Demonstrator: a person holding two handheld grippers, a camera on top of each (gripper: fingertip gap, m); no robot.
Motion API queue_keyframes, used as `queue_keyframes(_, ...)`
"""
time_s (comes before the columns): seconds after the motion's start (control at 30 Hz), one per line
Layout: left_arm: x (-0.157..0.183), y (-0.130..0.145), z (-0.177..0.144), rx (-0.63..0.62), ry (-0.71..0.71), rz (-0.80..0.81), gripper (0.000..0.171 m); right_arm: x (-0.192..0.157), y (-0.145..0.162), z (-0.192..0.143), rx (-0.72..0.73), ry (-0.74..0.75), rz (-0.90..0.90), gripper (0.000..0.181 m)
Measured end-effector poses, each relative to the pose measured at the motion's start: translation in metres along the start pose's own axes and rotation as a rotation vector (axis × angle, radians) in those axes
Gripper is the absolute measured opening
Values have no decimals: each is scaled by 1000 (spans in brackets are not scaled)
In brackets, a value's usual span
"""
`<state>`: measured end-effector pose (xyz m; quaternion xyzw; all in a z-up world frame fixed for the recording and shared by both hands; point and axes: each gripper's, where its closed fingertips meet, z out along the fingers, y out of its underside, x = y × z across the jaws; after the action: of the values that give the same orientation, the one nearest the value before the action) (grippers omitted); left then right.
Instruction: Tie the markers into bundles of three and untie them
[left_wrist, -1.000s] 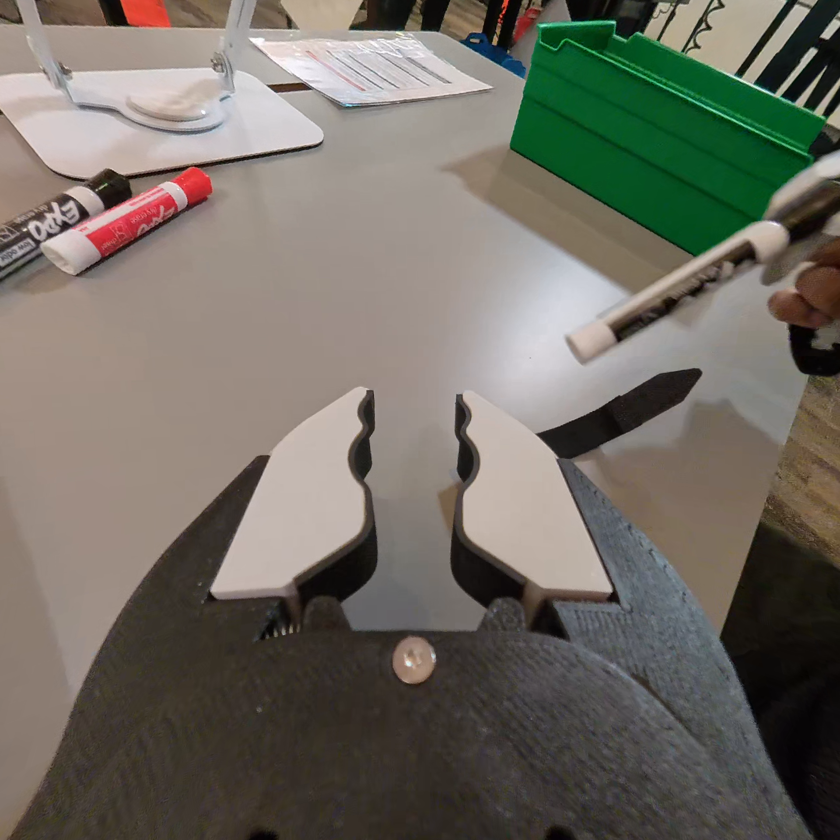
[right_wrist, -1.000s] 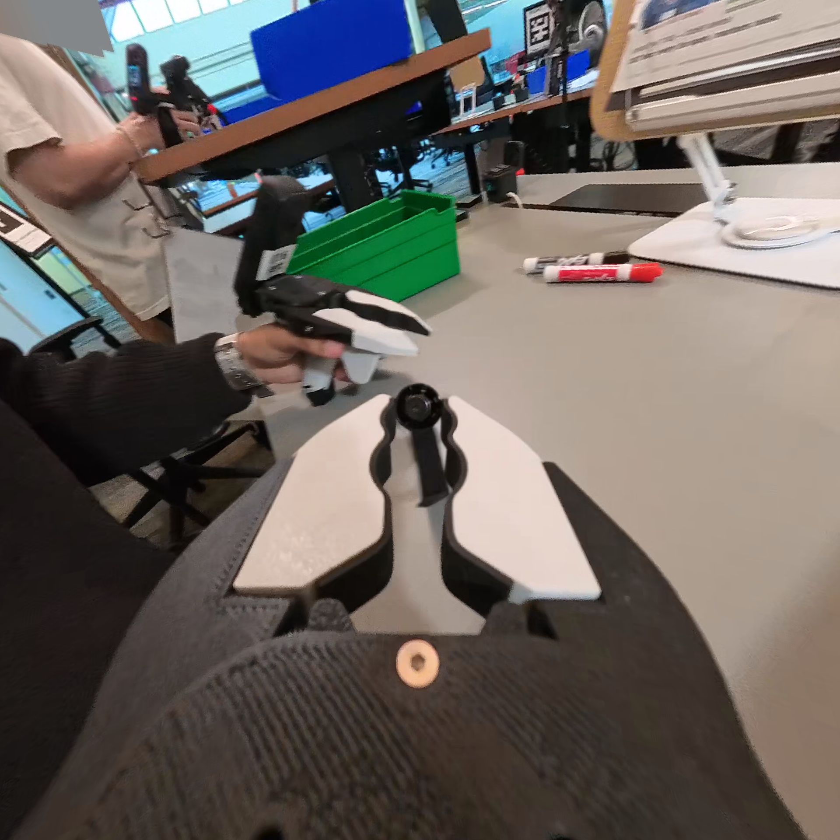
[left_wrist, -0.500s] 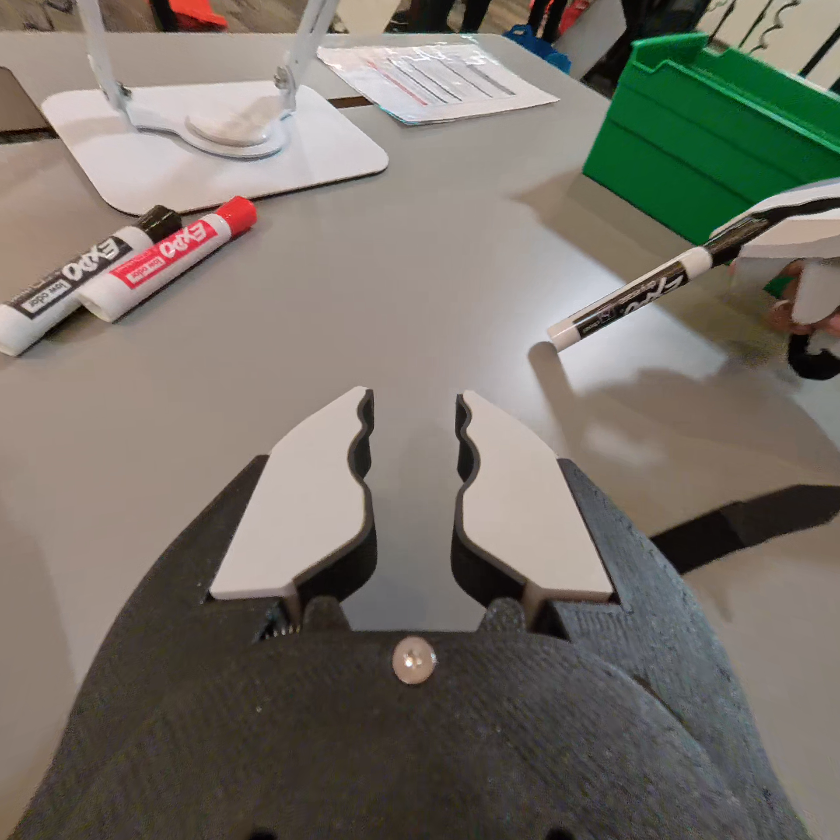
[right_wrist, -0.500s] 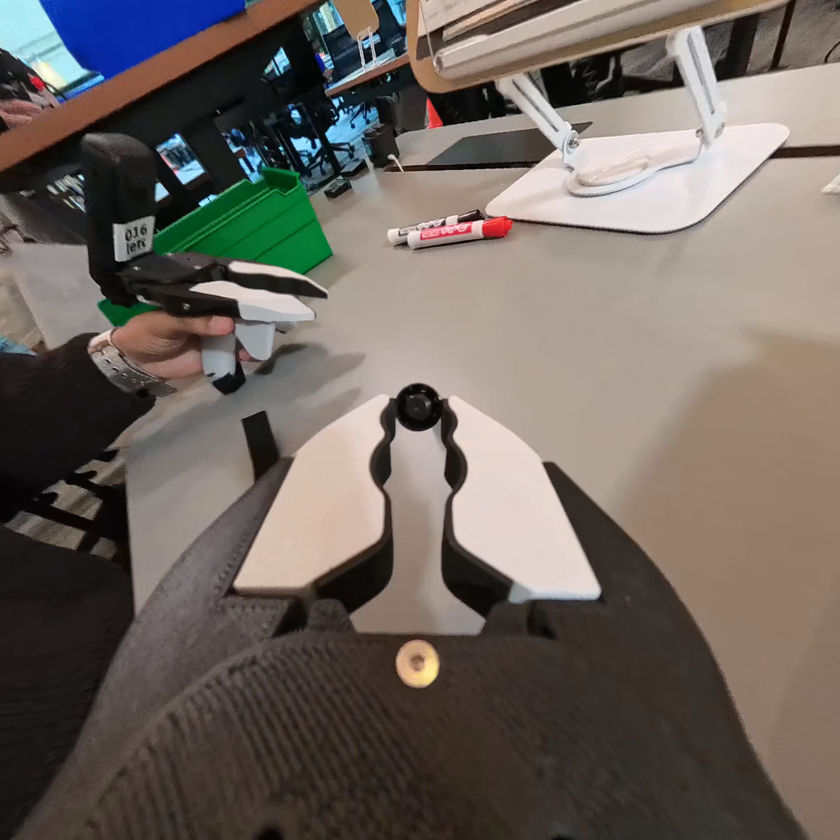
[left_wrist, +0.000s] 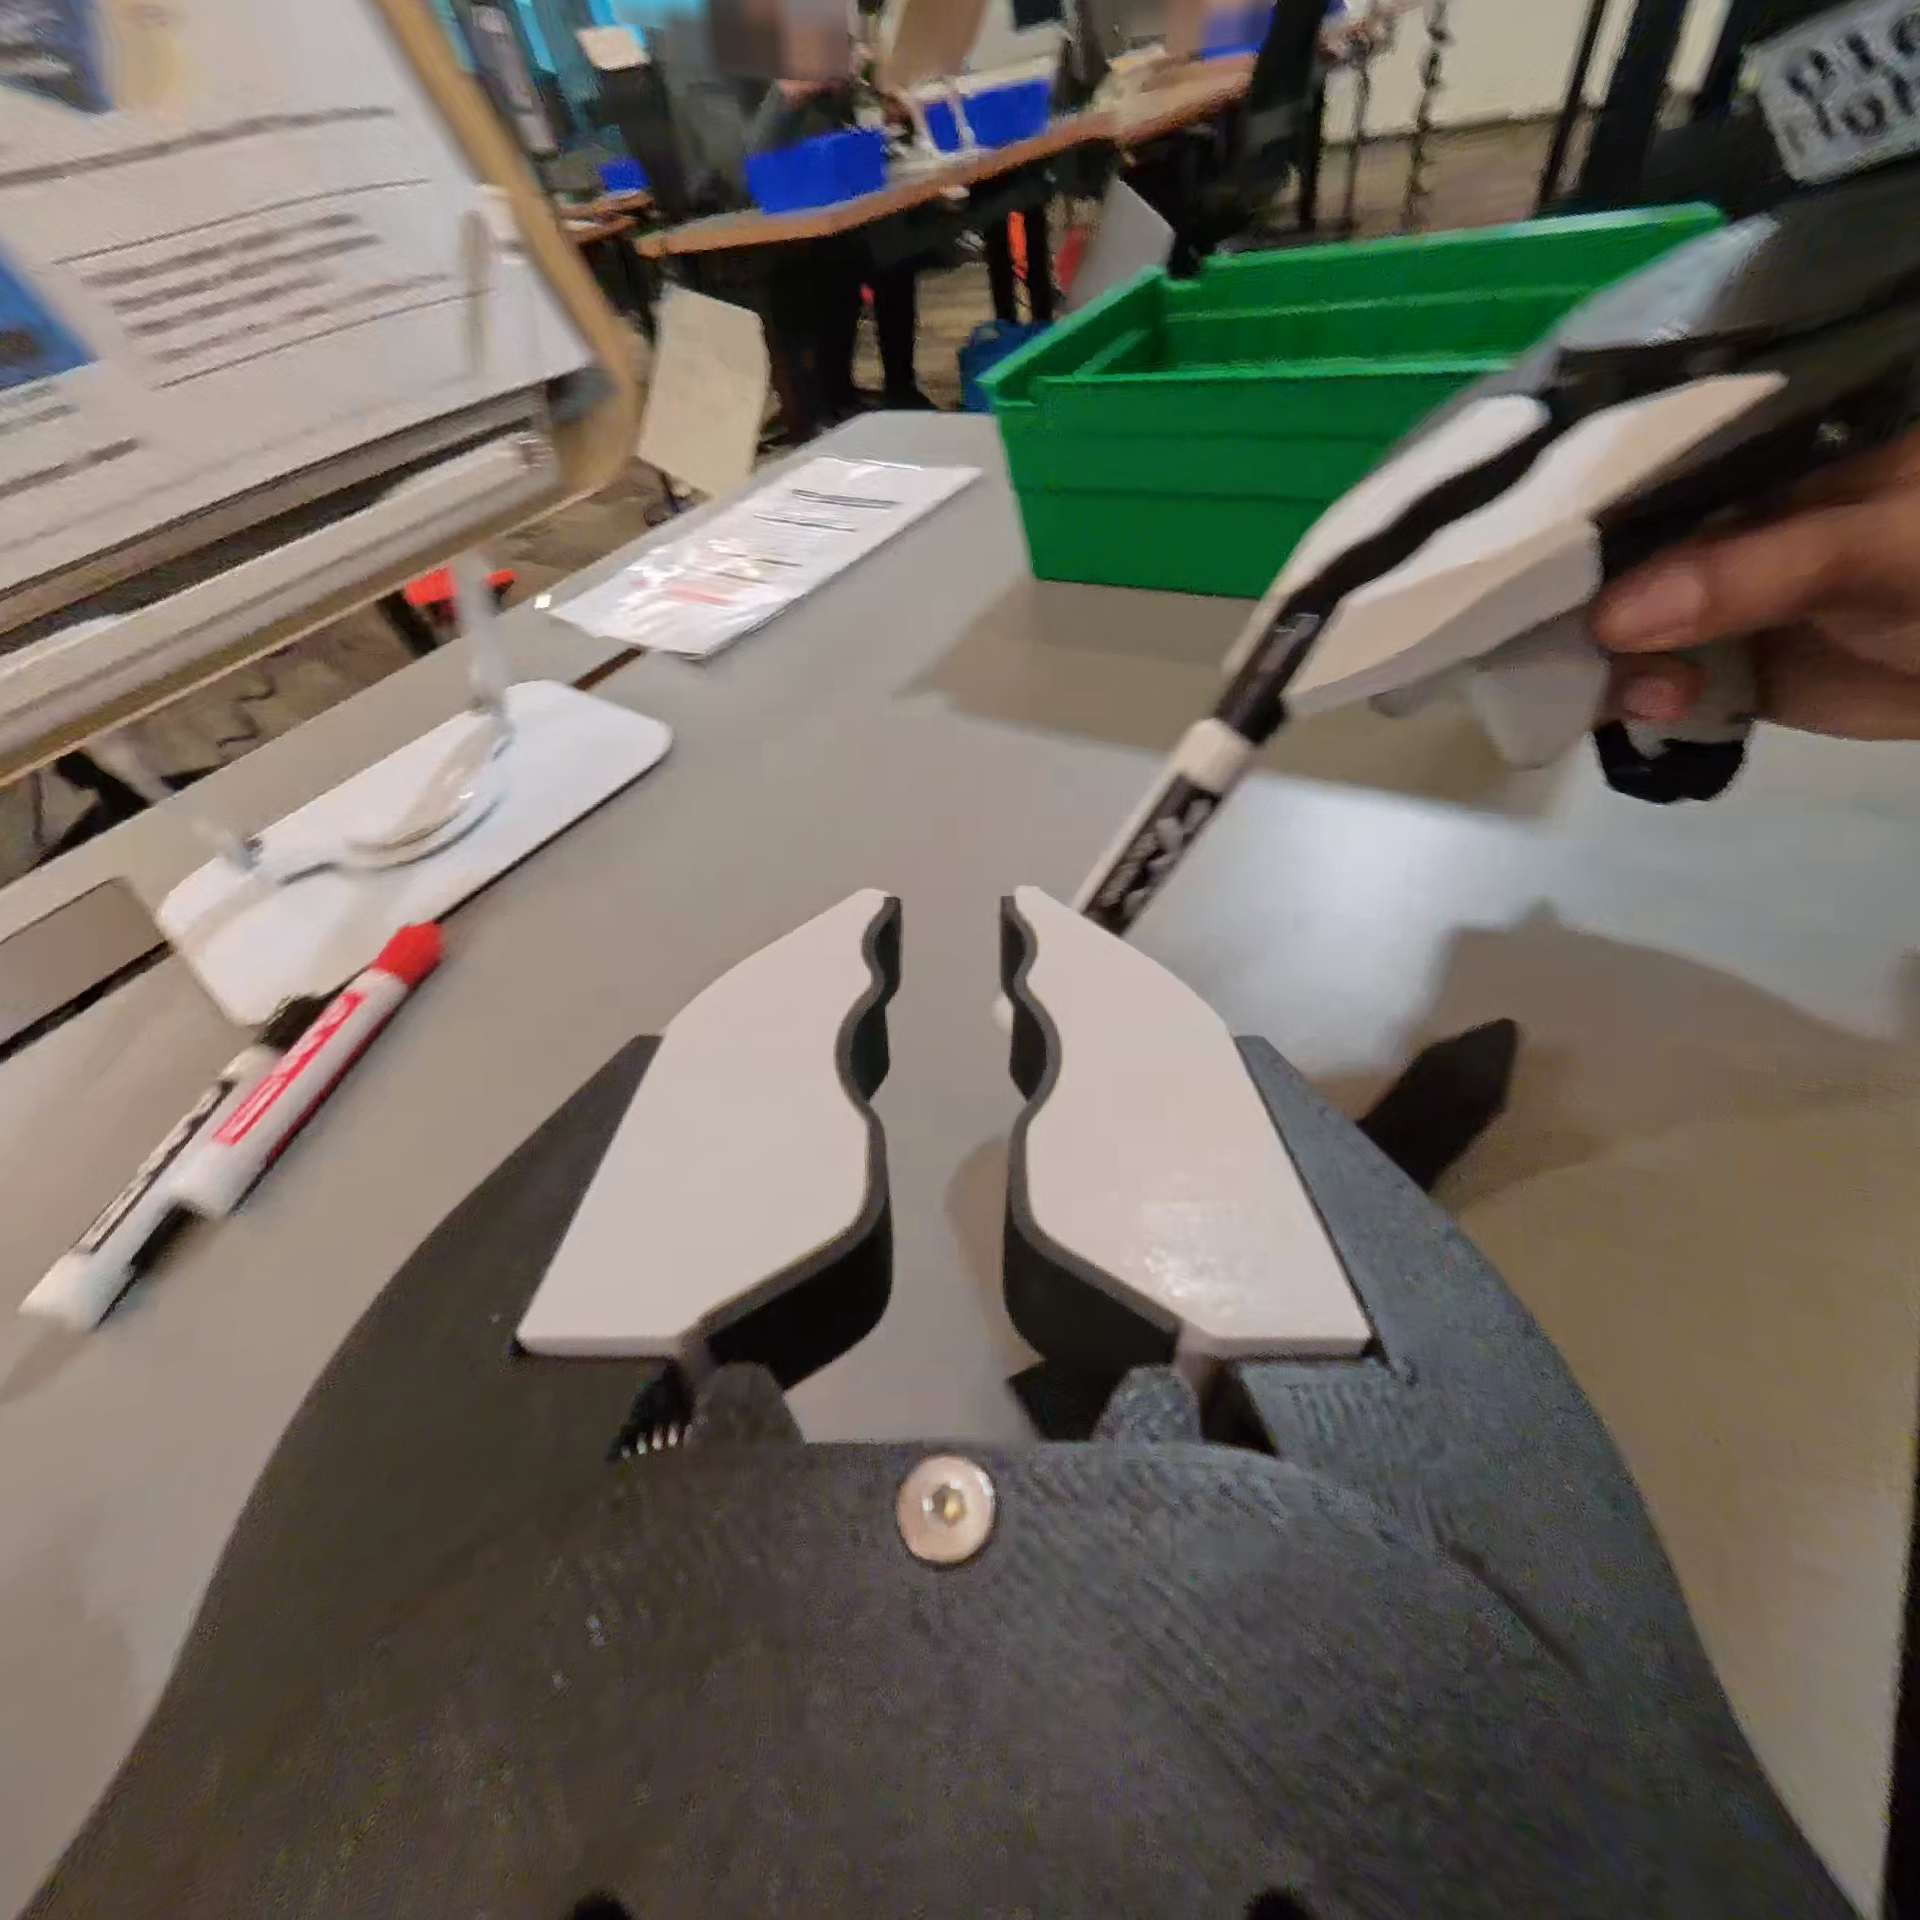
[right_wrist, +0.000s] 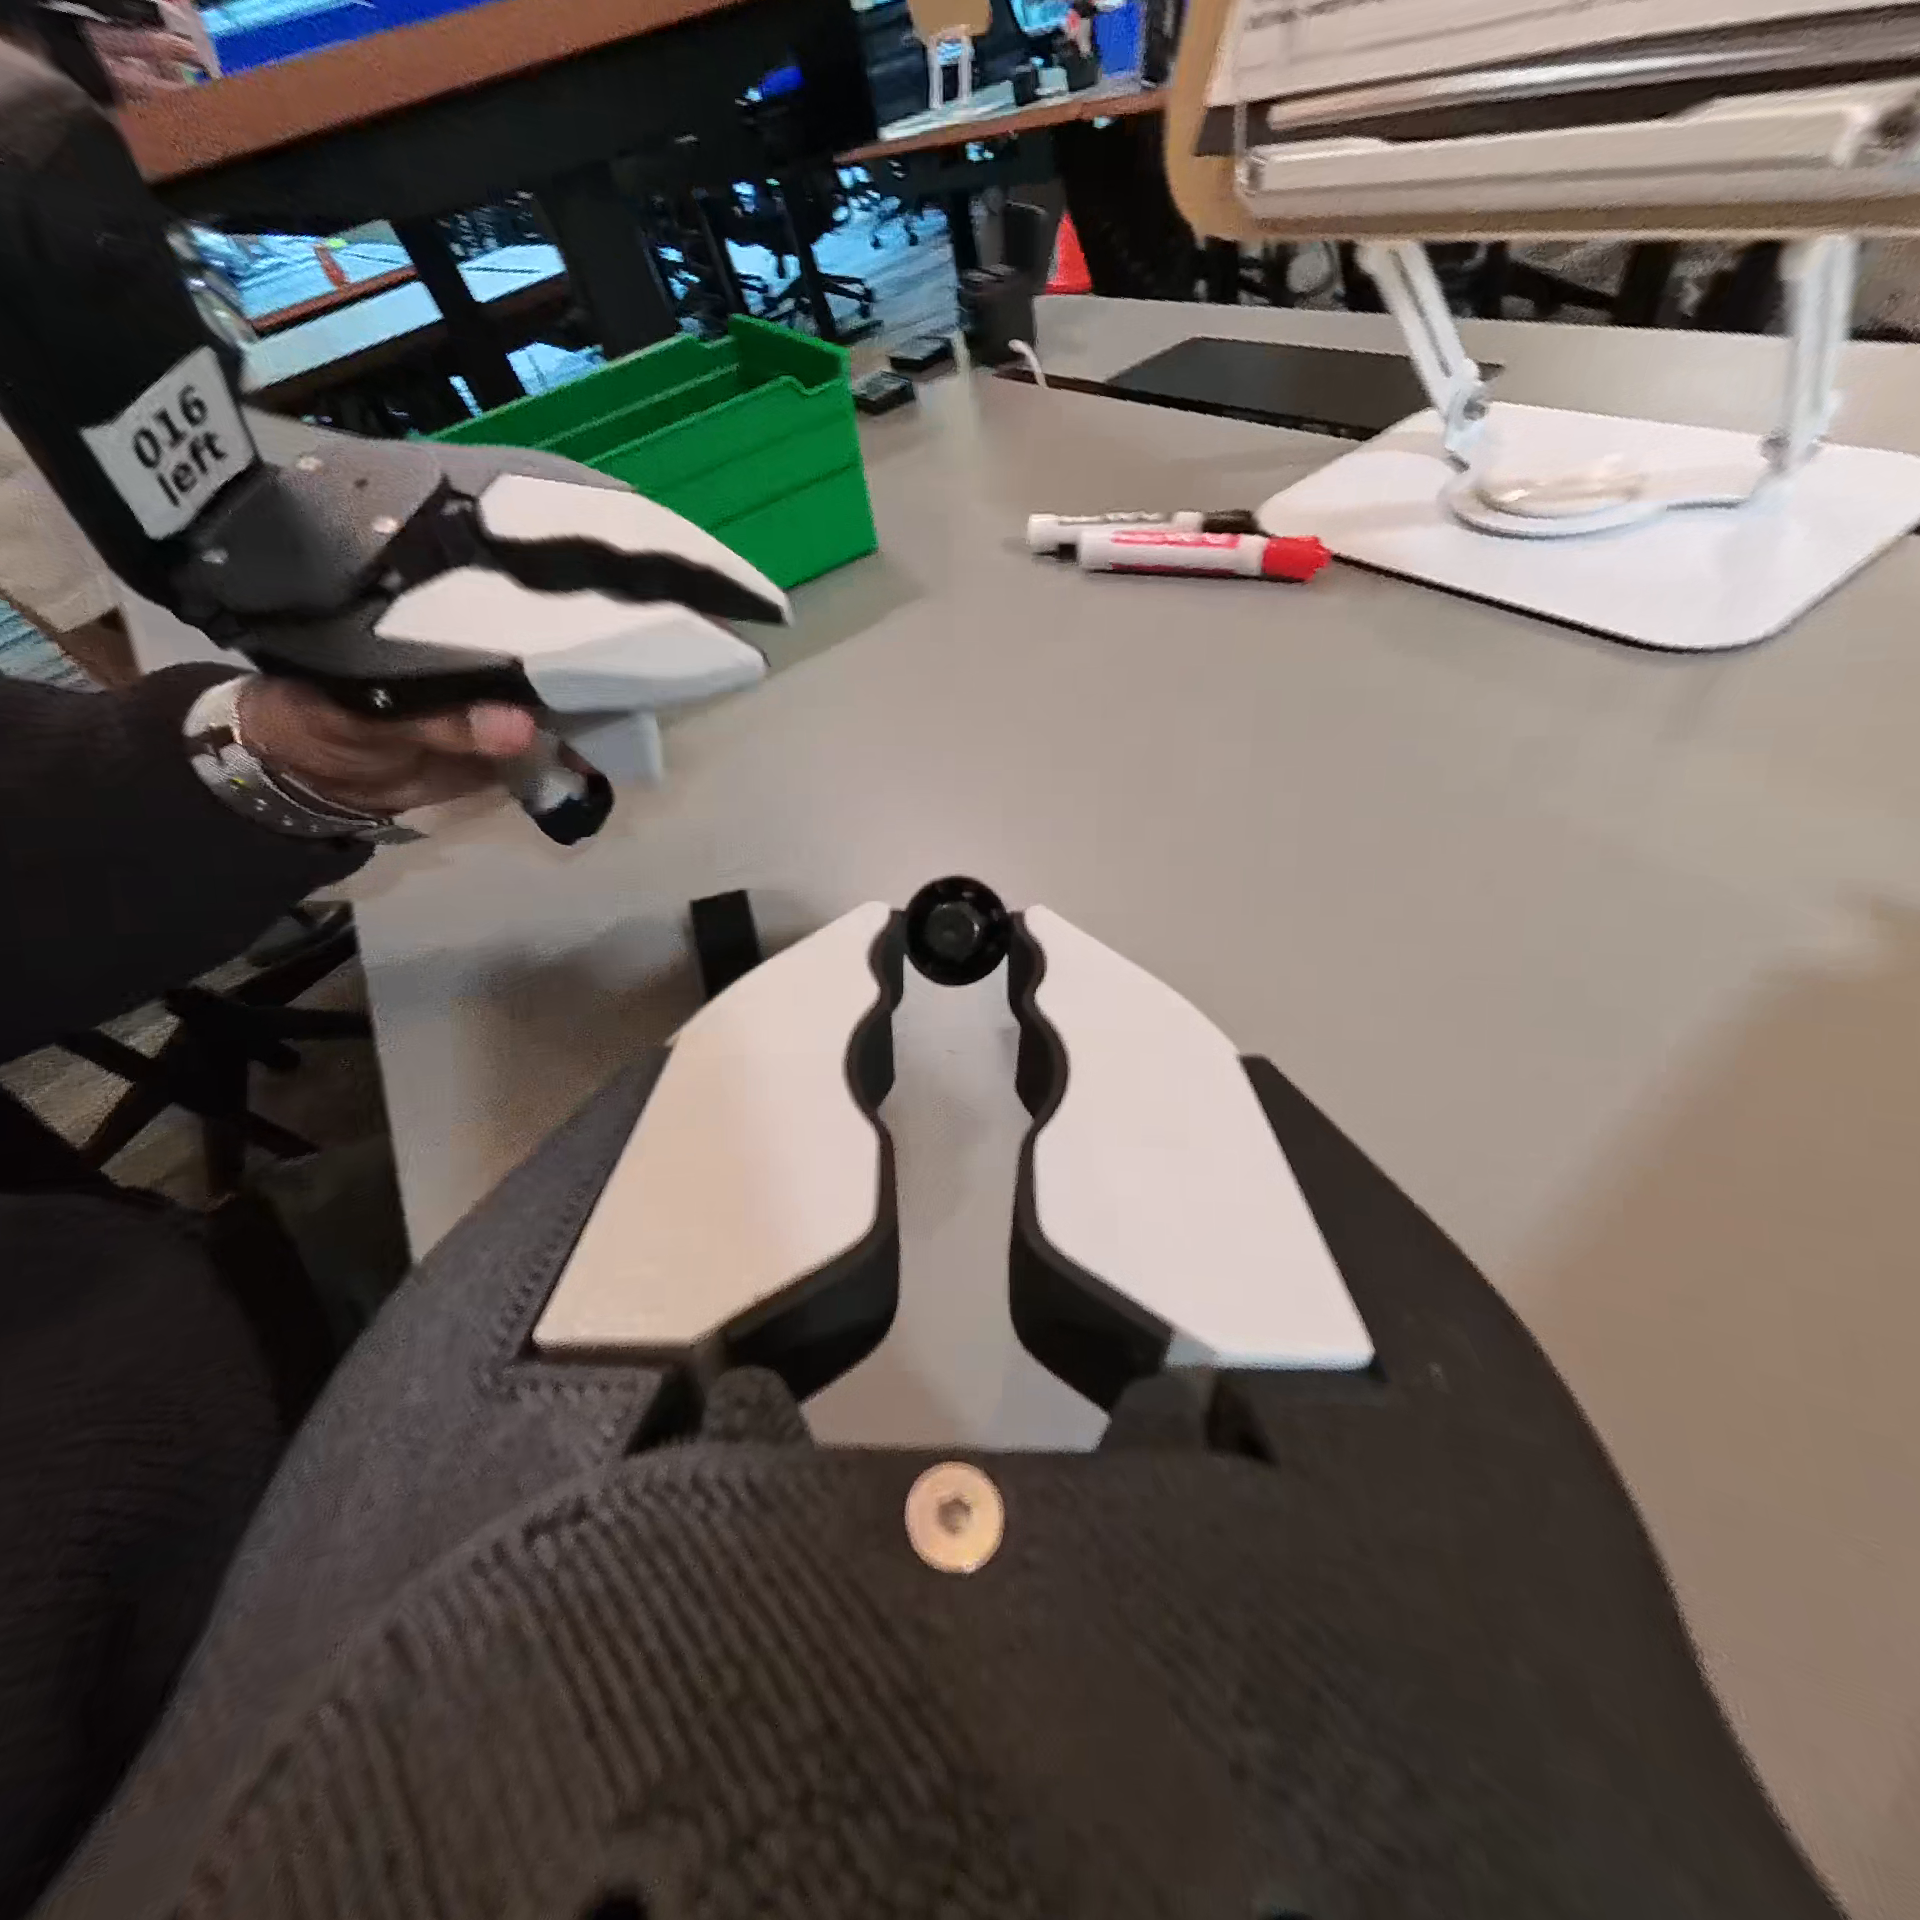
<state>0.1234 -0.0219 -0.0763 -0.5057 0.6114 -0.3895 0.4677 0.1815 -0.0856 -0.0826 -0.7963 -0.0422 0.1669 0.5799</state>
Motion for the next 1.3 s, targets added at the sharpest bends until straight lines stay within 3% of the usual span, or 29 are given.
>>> queue_keyframes(0.07,25,6,12,-68,40,71,31,-12,-1,4,-3,-25,-19,19)
queue_keyframes(0.13,31,16,20,-131,-18,186,39,-23,-1,8,-11,-46,-48,19)
queue_keyframes(0.23,36,18,22,-145,-73,369,36,-31,0,9,-30,-39,-93,19)
queue_keyframes(0.3,43,17,22,-137,-58,397,28,-33,0,7,-29,-36,-108,19)
queue_keyframes(0.73,81,16,29,-129,224,145,33,-33,-6,-1,43,-62,-3,19)
queue_keyframes(1.03,79,19,35,-147,203,141,20,-41,-7,0,77,-80,-35,19)
queue_keyframes(1.13,68,15,35,-127,182,100,20,-36,-9,1,104,-64,3,22)
queue_keyframes(1.23,36,13,33,-100,84,81,20,-23,-12,-2,144,-8,51,55)
queue_keyframes(1.3,4,14,29,-67,-5,65,20,-19,-12,-4,154,-15,74,55)
